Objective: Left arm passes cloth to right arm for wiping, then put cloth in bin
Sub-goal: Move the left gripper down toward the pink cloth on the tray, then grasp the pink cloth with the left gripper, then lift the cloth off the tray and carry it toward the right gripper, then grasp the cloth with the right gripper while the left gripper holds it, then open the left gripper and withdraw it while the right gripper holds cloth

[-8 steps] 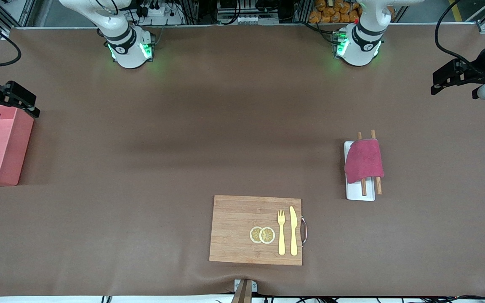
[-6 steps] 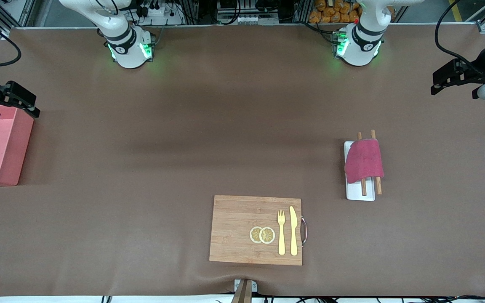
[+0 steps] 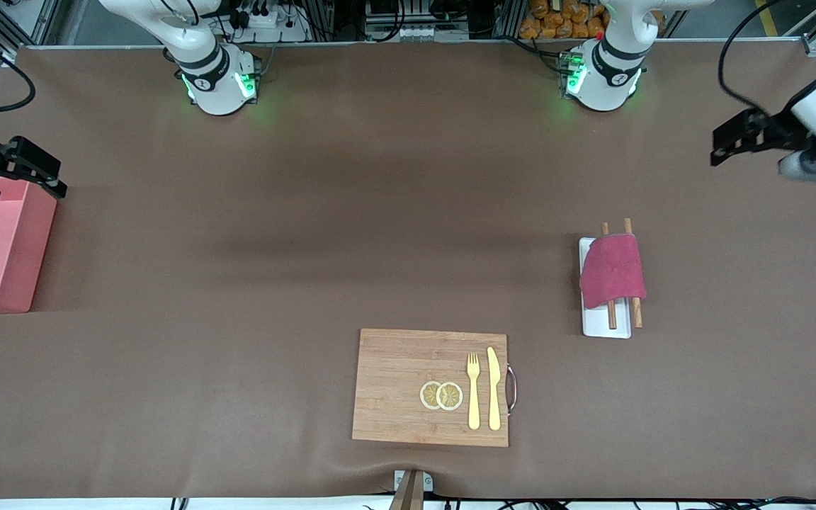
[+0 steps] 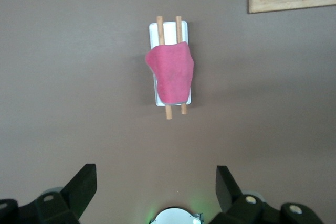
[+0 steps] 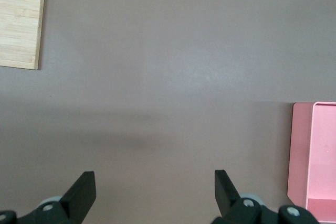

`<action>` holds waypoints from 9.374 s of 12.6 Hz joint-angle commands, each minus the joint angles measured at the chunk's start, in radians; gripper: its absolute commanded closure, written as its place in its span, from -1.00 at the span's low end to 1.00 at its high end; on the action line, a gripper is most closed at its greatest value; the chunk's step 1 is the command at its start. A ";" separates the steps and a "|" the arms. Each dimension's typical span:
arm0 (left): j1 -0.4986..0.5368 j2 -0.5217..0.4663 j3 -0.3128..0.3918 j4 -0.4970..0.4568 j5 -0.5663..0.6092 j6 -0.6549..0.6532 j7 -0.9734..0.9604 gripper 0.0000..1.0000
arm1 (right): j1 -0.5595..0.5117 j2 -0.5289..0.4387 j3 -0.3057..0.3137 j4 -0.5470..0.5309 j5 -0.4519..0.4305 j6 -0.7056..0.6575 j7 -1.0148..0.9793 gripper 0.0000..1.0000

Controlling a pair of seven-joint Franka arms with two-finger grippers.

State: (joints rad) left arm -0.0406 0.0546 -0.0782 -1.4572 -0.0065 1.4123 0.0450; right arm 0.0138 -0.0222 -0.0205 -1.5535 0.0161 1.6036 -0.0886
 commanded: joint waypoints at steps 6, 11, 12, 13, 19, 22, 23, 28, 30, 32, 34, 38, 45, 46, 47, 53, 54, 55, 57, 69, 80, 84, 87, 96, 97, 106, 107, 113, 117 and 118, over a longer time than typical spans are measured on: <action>-0.015 0.299 -0.018 0.046 0.007 0.293 0.307 -1.00 | -0.005 -0.005 0.002 0.000 -0.012 -0.005 0.001 -1.00; -0.016 0.412 -0.046 0.044 -0.038 0.367 0.436 -1.00 | -0.005 -0.005 0.002 0.000 -0.012 -0.005 0.003 -1.00; -0.016 0.431 -0.046 0.044 -0.040 0.367 0.478 -1.00 | -0.006 -0.004 0.002 0.001 -0.012 -0.005 0.003 -1.00; -0.016 0.454 -0.046 0.044 -0.040 0.378 0.530 -1.00 | -0.006 -0.004 0.002 0.000 -0.012 -0.007 0.003 -1.00; -0.031 0.580 -0.046 0.044 -0.037 0.456 0.746 -1.00 | -0.008 -0.004 0.002 0.000 -0.010 -0.007 0.004 -1.00; -0.038 0.579 -0.046 0.037 -0.026 0.395 0.773 -1.00 | -0.009 -0.004 0.002 0.000 -0.010 -0.007 0.004 -1.00; -0.038 0.579 -0.045 0.038 -0.026 0.354 0.770 -1.00 | -0.012 -0.004 0.002 0.000 -0.010 -0.007 0.004 -1.00; -0.038 0.597 -0.041 0.026 0.009 0.341 0.770 -1.00 | -0.017 -0.004 0.001 -0.002 -0.010 -0.007 0.004 -1.00; -0.035 0.600 -0.040 0.018 0.025 0.341 0.770 -1.00 | -0.017 -0.004 0.001 -0.002 -0.010 -0.007 0.003 -1.00; -0.032 0.599 -0.040 -0.006 0.037 0.341 0.770 -1.00 | -0.018 -0.004 0.001 -0.002 -0.010 -0.007 0.003 -1.00; -0.030 0.599 -0.037 -0.017 0.043 0.323 0.765 -1.00 | -0.020 -0.004 0.001 -0.002 -0.010 -0.007 0.003 -1.00; -0.030 0.596 -0.035 -0.015 0.080 0.275 0.693 -0.06 | -0.020 -0.004 0.001 0.000 -0.010 -0.007 0.003 -1.00; -0.053 0.588 -0.040 0.001 0.103 0.257 0.610 1.00 | -0.023 0.002 0.001 0.001 -0.002 0.001 0.001 -1.00; -0.053 0.587 -0.043 0.017 0.099 0.255 0.599 1.00 | -0.028 0.004 0.001 0.001 0.001 0.002 0.001 -1.00; -0.053 0.576 -0.046 0.024 0.094 0.255 0.578 1.00 | -0.028 0.004 0.001 0.001 0.001 0.001 0.001 -1.00; -0.067 0.516 -0.141 0.084 -0.026 0.238 0.318 1.00 | -0.080 0.074 0.001 0.001 -0.001 0.057 -0.013 -1.00; -0.068 0.518 -0.172 0.098 -0.059 0.240 0.265 1.00 | -0.084 0.083 0.001 0.000 -0.002 0.055 -0.017 -1.00; -0.068 0.525 -0.192 0.112 -0.088 0.244 0.227 1.00 | -0.081 0.084 0.001 -0.003 -0.010 0.050 -0.037 -1.00; -0.114 0.537 -0.225 0.117 -0.116 0.276 0.117 1.00 | -0.087 0.088 0.001 -0.004 -0.012 -0.035 -0.057 -1.00; -0.554 0.565 -0.226 0.118 -0.501 0.942 -0.591 1.00 | 0.070 0.203 0.007 0.000 0.352 -0.186 1.128 -1.00; -0.705 0.599 -0.224 0.115 -0.581 1.499 -0.835 1.00 | 0.168 0.381 0.007 -0.026 0.696 -0.120 1.460 -1.00; -0.703 0.600 -0.222 0.115 -0.581 1.502 -0.835 1.00 | 0.209 0.387 0.007 -0.039 0.735 -0.071 1.501 -1.00; -0.702 0.600 -0.222 0.115 -0.581 1.502 -0.835 1.00 | 0.215 0.387 0.007 -0.040 0.737 -0.050 1.500 0.43; -0.702 0.587 -0.178 0.109 -0.509 1.517 -0.810 -1.00 | 0.195 0.389 0.004 -0.040 0.707 -0.071 1.331 1.00; -0.702 0.587 -0.175 0.107 -0.477 1.521 -0.813 -1.00 | 0.201 0.389 0.004 -0.037 0.684 -0.068 1.324 1.00; -0.514 0.574 -0.057 0.023 -0.246 1.379 -0.780 -1.00 | 0.388 0.444 0.005 -0.124 0.309 0.217 1.251 1.00; -0.460 0.561 -0.060 0.028 -0.203 1.281 -0.757 -1.00 | 0.402 0.450 0.005 -0.154 0.306 0.266 1.250 1.00; -0.240 0.458 -0.060 0.029 -0.190 0.882 -0.450 -1.00 | 0.321 0.472 -0.001 -0.402 0.170 0.587 0.994 1.00; -0.187 0.328 -0.055 0.015 -0.115 0.538 -0.386 -1.00 | 0.094 0.456 -0.016 -0.428 -0.014 0.559 0.611 1.00; -0.167 0.286 -0.057 0.002 -0.059 0.448 -0.376 -1.00 | 0.039 0.449 -0.018 -0.427 -0.045 0.549 0.504 1.00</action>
State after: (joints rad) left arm -0.2226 0.4278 -0.1289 -1.4042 -0.1508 1.9741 -0.3416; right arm 0.1600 0.4724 -0.0530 -1.9481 0.0423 2.1700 0.5748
